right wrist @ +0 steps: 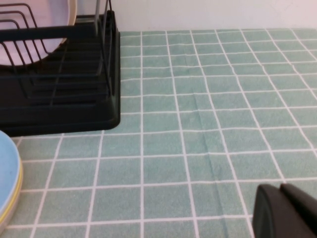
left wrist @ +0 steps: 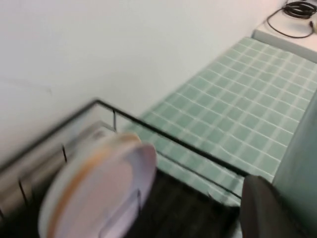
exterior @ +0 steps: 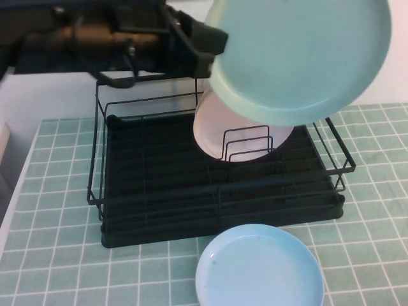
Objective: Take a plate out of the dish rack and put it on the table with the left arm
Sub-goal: Place the plate from the table
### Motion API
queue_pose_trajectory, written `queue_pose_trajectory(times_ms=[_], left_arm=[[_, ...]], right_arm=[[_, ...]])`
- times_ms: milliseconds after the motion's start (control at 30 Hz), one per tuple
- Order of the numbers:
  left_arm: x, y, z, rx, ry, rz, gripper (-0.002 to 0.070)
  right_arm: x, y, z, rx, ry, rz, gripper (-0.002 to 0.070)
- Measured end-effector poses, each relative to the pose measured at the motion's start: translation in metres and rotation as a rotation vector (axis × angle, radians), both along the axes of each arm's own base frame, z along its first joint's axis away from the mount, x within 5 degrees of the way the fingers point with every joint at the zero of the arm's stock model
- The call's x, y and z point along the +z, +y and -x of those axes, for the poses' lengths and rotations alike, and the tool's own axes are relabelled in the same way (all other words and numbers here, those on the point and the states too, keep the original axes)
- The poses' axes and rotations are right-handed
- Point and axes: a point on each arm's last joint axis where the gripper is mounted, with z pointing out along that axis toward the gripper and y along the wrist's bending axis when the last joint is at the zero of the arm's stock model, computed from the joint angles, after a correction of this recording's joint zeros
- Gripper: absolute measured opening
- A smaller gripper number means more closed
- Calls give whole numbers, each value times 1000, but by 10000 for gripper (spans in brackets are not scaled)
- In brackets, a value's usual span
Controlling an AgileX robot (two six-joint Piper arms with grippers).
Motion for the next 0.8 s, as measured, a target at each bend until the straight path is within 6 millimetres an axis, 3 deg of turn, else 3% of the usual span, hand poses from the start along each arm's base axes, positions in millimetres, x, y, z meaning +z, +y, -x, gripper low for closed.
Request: queue_pose_trajectory(times_ms=[133, 300, 500, 633, 800], left_arm=[[4, 15, 26, 30, 231, -29, 47], [-21, 26, 43, 47, 526, -215, 47], [-69, 26, 49, 43, 779, -283, 46], [-112, 22, 47, 65, 911, -245, 46], [-152, 8, 47, 101, 955, -204, 46]], right_arm=[[0, 0, 0, 0, 0, 0, -2], [0, 0, 0, 0, 0, 0, -2], [0, 0, 0, 0, 0, 0, -2], [0, 0, 0, 0, 0, 0, -2], [0, 0, 0, 0, 0, 0, -2]])
